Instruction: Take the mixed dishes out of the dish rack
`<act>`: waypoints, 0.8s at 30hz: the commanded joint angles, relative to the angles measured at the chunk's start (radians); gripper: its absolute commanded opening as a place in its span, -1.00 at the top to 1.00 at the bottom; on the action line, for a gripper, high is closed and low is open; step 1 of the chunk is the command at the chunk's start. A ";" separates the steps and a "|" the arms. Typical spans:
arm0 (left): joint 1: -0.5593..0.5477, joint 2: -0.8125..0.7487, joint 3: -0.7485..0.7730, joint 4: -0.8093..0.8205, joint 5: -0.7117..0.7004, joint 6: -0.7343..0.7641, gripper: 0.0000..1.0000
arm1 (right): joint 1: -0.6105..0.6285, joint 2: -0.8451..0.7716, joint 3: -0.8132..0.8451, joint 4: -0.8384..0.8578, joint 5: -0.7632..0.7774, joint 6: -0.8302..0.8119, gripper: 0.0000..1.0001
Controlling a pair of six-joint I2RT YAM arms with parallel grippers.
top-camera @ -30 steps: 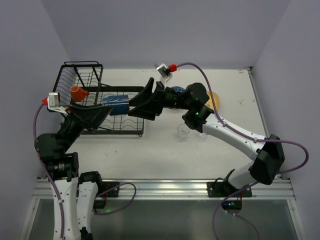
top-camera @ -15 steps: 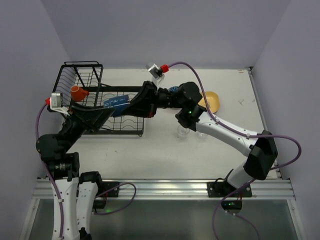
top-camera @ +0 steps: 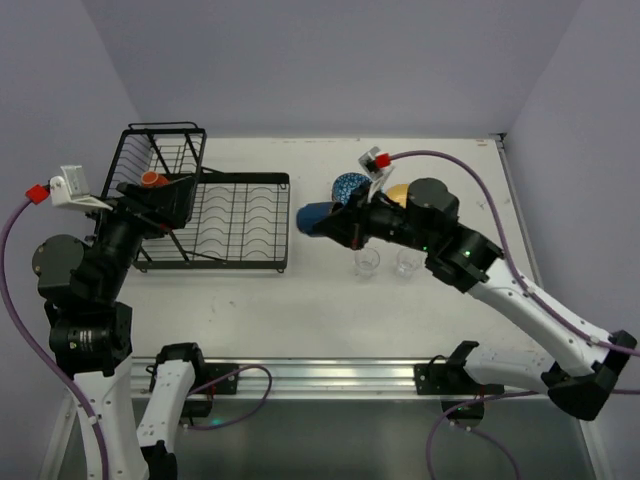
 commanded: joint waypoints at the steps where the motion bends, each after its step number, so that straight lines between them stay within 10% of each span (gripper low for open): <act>1: -0.002 -0.003 0.036 -0.212 -0.203 0.245 -1.00 | -0.136 -0.133 -0.015 -0.434 0.332 -0.127 1.00; 13: -0.002 -0.015 -0.099 -0.191 -0.059 0.328 -1.00 | -0.777 -0.213 -0.199 -0.682 0.543 -0.121 1.00; 24: -0.096 -0.078 -0.157 -0.200 -0.160 0.391 -1.00 | -0.856 0.072 -0.271 -0.570 0.491 -0.058 1.00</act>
